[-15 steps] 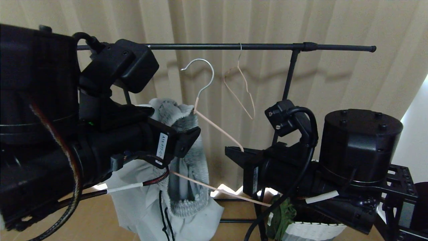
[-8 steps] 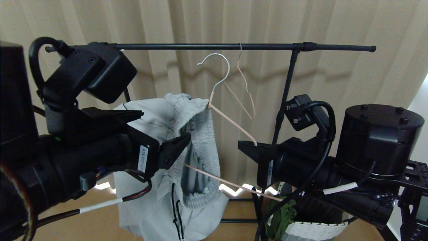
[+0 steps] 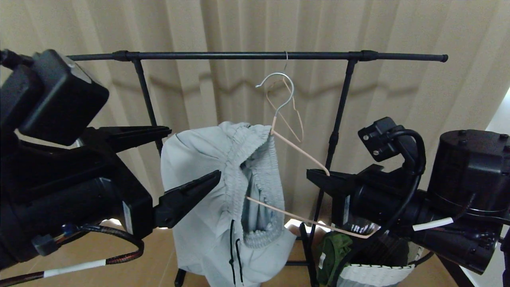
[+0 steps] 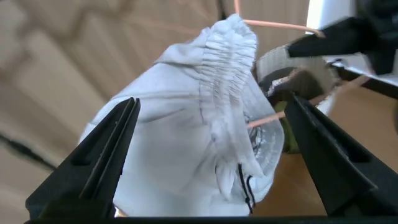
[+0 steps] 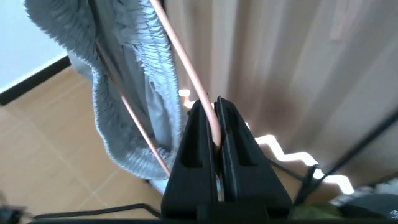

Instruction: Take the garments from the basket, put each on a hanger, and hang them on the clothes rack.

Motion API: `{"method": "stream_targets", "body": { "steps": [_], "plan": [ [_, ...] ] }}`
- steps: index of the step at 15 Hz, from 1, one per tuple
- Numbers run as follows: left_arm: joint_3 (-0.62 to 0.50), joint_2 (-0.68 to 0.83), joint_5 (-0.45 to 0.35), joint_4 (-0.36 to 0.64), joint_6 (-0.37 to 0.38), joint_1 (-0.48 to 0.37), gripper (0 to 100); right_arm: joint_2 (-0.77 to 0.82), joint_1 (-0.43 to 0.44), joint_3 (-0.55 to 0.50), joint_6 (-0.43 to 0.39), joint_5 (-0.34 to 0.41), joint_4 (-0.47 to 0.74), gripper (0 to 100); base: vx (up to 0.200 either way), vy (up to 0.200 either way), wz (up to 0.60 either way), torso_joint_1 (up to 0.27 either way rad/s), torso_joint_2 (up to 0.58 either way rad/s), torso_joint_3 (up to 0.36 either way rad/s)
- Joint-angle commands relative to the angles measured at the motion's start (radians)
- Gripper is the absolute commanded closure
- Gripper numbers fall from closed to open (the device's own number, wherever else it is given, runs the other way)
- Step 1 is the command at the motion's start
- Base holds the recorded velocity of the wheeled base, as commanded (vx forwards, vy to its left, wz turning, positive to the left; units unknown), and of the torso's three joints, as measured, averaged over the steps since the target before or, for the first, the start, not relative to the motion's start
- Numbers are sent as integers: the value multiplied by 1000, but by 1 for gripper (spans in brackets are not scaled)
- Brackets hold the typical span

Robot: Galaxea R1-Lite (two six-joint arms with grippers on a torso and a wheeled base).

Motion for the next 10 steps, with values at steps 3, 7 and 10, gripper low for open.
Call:
{"method": "stream_targets", "body": {
  "steps": [3, 7, 10],
  "plan": [
    [-1, 1, -35, -1, 138, 91, 0, -51, -6, 35, -30, 9, 0, 100, 0, 0, 0, 0, 0, 0],
    [-1, 108, -130, -84, 292, 155, 0, -63, -4, 54, -35, 58, -2, 100, 0, 0, 0, 0, 0, 0],
    [-32, 174, -147, -93, 358, 152, 0, -66, -1, 51, -66, 87, -4, 100, 0, 0, 0, 0, 0, 0]
  ]
}}
